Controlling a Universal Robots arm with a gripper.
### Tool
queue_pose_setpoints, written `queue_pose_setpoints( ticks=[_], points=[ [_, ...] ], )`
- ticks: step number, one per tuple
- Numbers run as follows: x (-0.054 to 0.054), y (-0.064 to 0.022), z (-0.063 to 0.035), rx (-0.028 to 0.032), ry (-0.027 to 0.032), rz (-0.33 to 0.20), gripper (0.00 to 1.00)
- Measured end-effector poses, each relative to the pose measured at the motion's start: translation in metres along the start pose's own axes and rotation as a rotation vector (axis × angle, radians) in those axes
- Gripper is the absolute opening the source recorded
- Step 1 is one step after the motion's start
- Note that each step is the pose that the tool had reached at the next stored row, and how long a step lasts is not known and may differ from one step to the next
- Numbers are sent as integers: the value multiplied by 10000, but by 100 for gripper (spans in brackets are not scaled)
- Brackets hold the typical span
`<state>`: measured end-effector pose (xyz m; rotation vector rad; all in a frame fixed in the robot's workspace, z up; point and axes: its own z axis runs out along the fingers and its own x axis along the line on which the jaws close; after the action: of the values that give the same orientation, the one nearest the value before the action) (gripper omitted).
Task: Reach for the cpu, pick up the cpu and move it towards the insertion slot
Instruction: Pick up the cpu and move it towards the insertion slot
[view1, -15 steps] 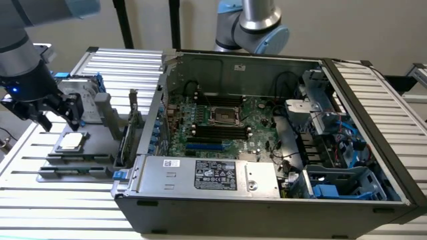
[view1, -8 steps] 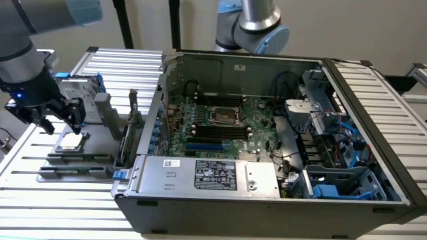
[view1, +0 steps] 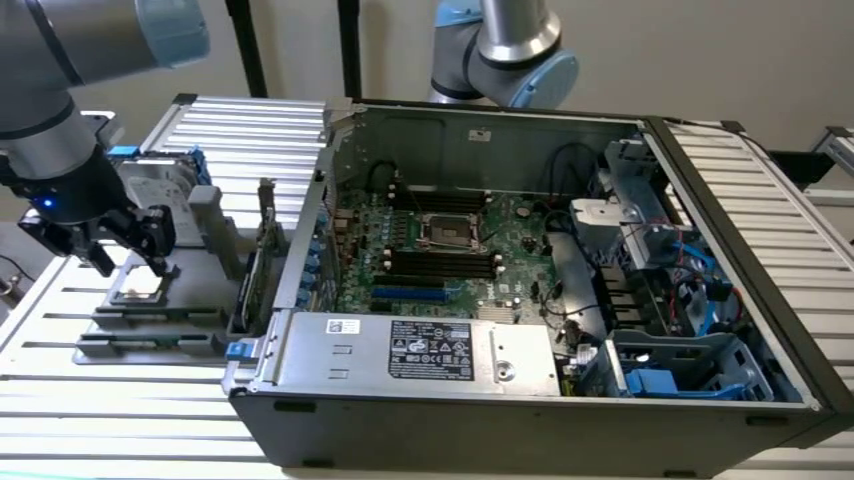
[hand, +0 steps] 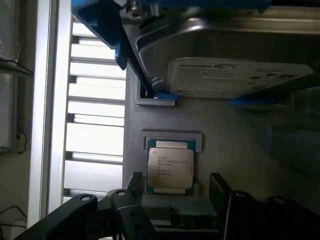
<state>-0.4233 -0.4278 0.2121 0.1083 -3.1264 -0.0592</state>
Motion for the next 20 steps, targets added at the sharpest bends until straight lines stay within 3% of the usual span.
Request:
queue_pose_setpoints(
  ticks=[10, 20],
  points=[
    [-2, 1, 166, -4, -10, 234, 65],
    [4, 42, 182, 59, -8, 277, 65]
  ],
)
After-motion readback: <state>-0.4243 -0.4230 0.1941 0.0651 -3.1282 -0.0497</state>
